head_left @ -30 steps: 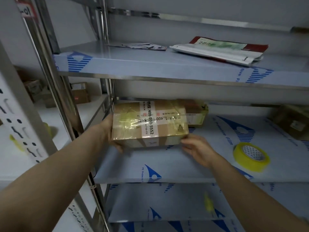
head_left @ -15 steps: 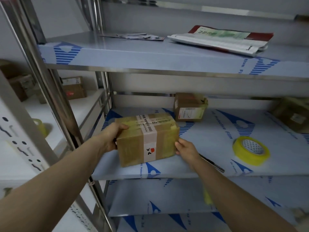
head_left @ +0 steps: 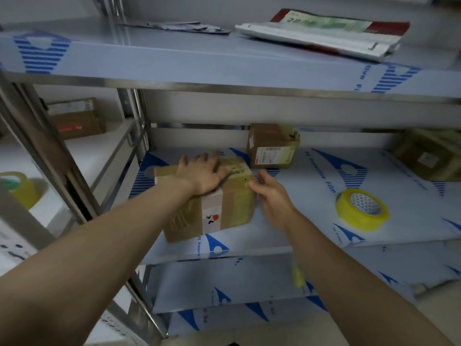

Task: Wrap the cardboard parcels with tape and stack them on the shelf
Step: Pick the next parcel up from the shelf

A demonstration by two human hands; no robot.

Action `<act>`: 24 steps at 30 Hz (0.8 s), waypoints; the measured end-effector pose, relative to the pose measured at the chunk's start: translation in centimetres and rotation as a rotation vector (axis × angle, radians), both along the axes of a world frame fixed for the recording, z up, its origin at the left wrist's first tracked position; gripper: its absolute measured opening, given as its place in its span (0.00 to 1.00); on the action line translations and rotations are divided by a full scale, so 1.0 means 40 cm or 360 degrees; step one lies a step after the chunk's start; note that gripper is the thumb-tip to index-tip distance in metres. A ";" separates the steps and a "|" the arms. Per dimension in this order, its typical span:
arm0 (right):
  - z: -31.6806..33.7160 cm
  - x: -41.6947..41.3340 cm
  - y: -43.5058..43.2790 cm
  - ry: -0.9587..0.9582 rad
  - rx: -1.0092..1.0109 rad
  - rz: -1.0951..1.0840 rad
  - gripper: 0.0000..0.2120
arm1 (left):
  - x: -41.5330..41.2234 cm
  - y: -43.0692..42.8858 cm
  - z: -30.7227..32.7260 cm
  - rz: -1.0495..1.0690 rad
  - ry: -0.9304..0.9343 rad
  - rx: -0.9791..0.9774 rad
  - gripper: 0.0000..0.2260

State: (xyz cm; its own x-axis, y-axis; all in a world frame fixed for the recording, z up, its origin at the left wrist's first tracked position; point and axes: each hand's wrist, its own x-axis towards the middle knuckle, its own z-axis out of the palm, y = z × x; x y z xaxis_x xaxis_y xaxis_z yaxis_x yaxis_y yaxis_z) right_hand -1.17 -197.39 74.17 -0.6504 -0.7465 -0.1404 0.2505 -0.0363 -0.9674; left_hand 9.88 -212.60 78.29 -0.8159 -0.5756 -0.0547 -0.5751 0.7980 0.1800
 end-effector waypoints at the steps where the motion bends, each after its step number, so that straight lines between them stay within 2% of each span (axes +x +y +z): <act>1: -0.004 0.001 -0.006 -0.0029 -0.0023 0.0043 0.24 | -0.002 0.004 -0.015 -0.0023 -0.0056 -0.0034 0.30; 3: -0.013 0.006 -0.013 -0.0059 -0.0060 0.0083 0.12 | -0.001 0.010 -0.040 -0.0032 -0.0074 -0.0110 0.29; 4: -0.019 0.008 -0.016 -0.0066 -0.0074 0.0086 0.10 | -0.001 0.009 -0.046 -0.0030 -0.0065 -0.0127 0.29; 15: -0.019 0.009 -0.037 -0.0323 -0.0091 -0.0051 0.08 | -0.007 0.004 -0.056 -0.0029 -0.0107 -0.0133 0.29; 24: -0.023 0.016 -0.049 -0.0164 0.0051 -0.0181 0.09 | -0.006 0.010 -0.057 -0.0033 -0.0098 -0.0136 0.29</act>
State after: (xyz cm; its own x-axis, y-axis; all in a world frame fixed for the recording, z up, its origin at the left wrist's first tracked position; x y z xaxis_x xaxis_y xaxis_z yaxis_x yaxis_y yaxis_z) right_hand -0.51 -199.36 73.27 -0.7112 -0.6631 -0.2333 0.3447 -0.0397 -0.9379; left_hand 9.65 -212.20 76.01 -0.8242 -0.5635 -0.0568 -0.5663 0.8207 0.0758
